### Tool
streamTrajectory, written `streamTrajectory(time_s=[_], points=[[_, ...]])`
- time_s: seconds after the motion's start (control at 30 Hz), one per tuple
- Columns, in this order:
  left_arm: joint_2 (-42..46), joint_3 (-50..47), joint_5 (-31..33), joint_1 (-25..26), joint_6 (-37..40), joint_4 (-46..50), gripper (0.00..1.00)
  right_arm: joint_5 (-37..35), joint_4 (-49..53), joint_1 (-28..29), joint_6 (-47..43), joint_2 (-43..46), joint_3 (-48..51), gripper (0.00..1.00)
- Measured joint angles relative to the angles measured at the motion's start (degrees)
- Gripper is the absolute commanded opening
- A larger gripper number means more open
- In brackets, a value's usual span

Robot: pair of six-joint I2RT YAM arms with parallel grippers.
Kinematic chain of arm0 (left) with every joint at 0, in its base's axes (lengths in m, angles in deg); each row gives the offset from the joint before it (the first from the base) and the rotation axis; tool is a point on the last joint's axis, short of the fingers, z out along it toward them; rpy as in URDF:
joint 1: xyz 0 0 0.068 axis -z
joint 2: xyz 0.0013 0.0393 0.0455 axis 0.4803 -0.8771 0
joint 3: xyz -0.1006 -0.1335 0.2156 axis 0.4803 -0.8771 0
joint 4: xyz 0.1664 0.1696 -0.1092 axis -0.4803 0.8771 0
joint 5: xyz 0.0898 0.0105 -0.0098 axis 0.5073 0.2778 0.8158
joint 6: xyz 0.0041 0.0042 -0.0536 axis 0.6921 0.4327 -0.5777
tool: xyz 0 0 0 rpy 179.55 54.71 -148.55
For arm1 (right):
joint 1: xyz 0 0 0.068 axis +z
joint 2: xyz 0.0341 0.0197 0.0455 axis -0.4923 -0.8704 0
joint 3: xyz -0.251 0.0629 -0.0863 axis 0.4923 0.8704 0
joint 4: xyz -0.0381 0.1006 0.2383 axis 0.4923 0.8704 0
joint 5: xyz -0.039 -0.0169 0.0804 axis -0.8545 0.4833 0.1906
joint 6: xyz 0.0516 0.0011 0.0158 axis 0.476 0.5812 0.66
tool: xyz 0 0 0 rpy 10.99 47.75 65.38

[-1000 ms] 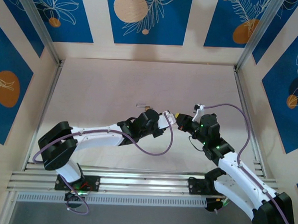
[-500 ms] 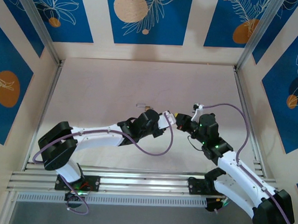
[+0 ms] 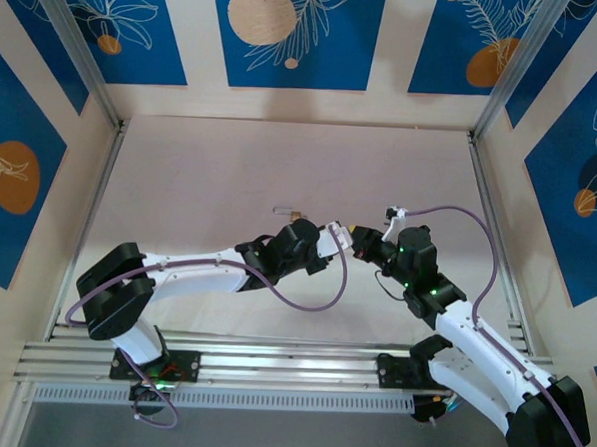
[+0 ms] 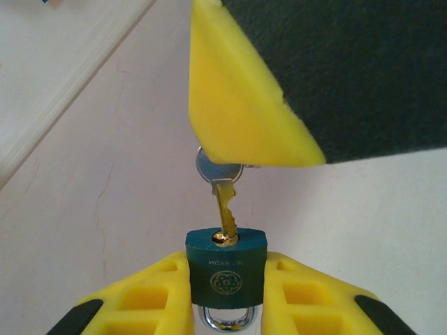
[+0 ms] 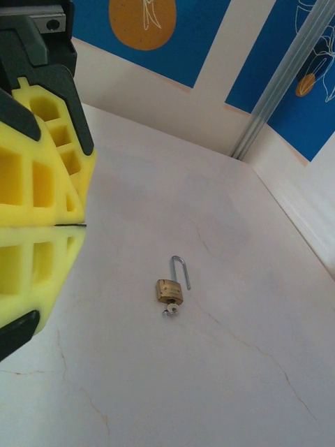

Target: Unlock with the key

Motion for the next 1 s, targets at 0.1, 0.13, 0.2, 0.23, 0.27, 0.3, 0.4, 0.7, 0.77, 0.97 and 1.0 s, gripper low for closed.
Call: streamTrajectory(time_s=[0.1, 0.13, 0.2, 0.23, 0.27, 0.3, 0.4, 0.7, 0.77, 0.97, 1.0], points=[[0.0, 0.0, 0.17, 0.02, 0.02, 0.02, 0.22, 0.0, -0.15, 0.0, 0.0, -0.15, 0.0, 0.0], [0.0, 0.0, 0.26, 0.02, 0.02, 0.0, 0.22, 0.0, -0.33, 0.0, 0.02, -0.17, 0.0, 0.0], [0.0, 0.0, 0.42, 0.04, 0.2, -0.02, 0.22, 0.0, -0.46, 0.02, 0.02, -0.28, 0.0, 0.0], [0.0, 0.0, 0.59, 0.09, 0.42, -0.02, 0.22, -0.02, -0.55, 0.07, 0.04, -0.42, 0.0, 0.0], [-0.02, 0.0, 0.81, 0.11, 0.48, 0.02, 0.22, -0.02, -0.66, 0.11, 0.09, -0.55, 0.0, 0.0], [-0.07, 0.0, 0.92, 0.11, 0.63, 0.02, 0.21, 0.0, -0.76, 0.13, 0.2, -0.57, 0.0, 0.0], [-0.15, 0.0, 1.22, 0.15, 1.03, -0.02, 0.21, 0.0, -0.83, 0.28, 0.22, -0.59, 0.0, 0.0], [-0.92, 0.02, 2.12, 0.44, 1.22, -0.07, 0.21, -0.79, -0.7, 0.33, 0.24, -0.33, 0.0, 0.0], [-0.92, 0.02, 2.45, 0.5, 1.33, -0.07, 0.21, -0.92, -0.63, 0.33, 0.26, -0.33, 0.0, 0.0], [-0.92, 0.02, 3.19, 0.57, 1.46, -0.46, 0.2, -1.29, -0.66, 0.52, 0.92, -0.44, 0.0, 0.0], [-0.92, 0.02, 3.32, 0.59, 1.46, -0.63, 0.2, -1.29, -0.66, 0.63, 1.09, -0.48, 0.0, 0.0]])
